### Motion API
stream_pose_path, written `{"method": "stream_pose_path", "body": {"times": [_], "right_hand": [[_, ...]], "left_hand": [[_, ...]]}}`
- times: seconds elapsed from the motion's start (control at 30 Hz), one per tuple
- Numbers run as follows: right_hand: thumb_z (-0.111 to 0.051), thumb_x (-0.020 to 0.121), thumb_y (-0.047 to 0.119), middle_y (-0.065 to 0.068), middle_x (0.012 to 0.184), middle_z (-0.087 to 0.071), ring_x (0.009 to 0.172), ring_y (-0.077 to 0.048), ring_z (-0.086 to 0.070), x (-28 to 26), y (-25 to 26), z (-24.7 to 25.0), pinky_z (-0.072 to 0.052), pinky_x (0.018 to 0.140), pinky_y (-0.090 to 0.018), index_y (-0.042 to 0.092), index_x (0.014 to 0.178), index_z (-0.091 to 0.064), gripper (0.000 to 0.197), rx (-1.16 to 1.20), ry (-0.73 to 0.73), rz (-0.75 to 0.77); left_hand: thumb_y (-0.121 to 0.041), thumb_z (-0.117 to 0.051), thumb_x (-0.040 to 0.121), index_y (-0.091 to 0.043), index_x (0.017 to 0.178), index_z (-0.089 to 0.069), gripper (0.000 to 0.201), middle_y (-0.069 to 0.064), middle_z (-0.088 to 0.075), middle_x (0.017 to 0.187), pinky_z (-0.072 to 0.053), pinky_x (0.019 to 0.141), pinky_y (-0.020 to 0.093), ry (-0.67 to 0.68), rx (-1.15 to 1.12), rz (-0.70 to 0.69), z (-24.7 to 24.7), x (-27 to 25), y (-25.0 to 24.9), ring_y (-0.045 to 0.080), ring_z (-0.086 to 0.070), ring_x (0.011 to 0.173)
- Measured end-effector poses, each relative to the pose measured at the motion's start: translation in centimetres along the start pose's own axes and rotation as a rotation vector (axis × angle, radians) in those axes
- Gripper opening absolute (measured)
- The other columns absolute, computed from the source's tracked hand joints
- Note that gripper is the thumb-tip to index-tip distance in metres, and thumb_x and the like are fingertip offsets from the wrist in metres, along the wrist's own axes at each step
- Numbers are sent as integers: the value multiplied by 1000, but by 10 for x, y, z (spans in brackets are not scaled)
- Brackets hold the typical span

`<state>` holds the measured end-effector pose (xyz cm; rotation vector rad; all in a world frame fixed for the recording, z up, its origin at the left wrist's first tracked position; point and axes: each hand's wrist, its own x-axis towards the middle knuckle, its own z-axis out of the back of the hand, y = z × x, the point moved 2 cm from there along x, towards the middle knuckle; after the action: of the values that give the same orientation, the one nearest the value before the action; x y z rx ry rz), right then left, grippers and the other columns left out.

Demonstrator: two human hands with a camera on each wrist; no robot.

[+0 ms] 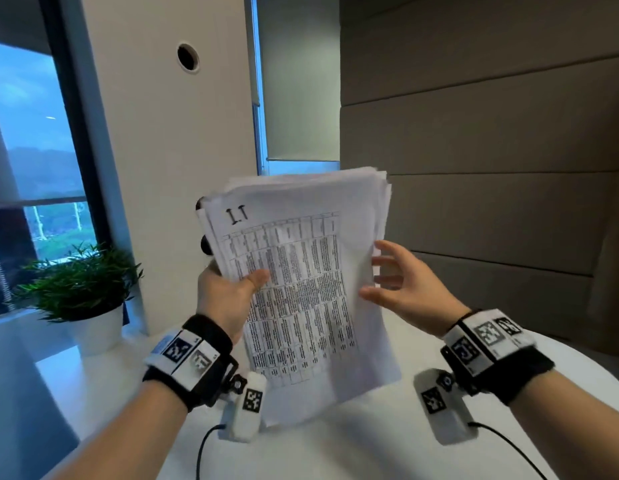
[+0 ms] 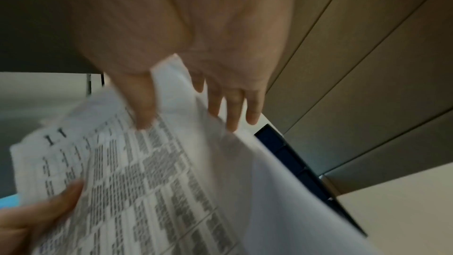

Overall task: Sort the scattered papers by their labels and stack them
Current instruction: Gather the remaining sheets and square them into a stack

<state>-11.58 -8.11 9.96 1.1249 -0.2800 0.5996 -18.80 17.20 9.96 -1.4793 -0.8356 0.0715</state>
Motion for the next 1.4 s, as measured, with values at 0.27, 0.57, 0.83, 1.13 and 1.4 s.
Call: {"method": "stream_pose_path", "body": {"times": [0.27,0.57,0.83,1.13,1.4], "right_hand": [[-80,67,33,5,138,-39,118,-16,-50,3,13,1,-45,99,-36,29,146,-22,98,257,-117,-25],[-68,81,-1,-12,82,-68,69,-13,-60,12,29,-22,-50,59,-20,6,94,-63,15,233,-339,157],[-73,78,8,-3,116,-57,100,-11,-63,-4,9,-26,-56,87,-34,23,126,-37,62,340,-422,100],[-47,82,-14,2,107,-49,78,2,-56,9,28,-25,-50,74,-15,25,137,-25,71,167,-271,256],[-58,86,-7,10,90,-60,80,7,-57,-5,3,-45,-48,78,-26,21,100,-51,32,145,-288,165]], "left_hand": [[-1,-69,80,-5,123,-57,45,-3,-68,111,-54,81,14,117,-23,-132,1,11,-21,1,-66,98],[-7,-69,83,-22,114,-52,38,-18,-61,95,-47,66,3,-24,111,-234,-16,5,-9,-11,-59,81],[-40,-89,55,-27,126,-34,90,-8,-51,106,-52,90,23,-86,126,-280,-20,-5,-7,9,-58,98],[-14,-80,74,-25,121,-42,61,-8,-54,95,-49,70,9,-62,86,-346,-28,4,-18,-1,-57,85],[-16,-79,75,-26,85,-65,20,-19,-64,77,-52,64,10,-38,82,-163,-28,-8,-3,4,-66,75]]}}
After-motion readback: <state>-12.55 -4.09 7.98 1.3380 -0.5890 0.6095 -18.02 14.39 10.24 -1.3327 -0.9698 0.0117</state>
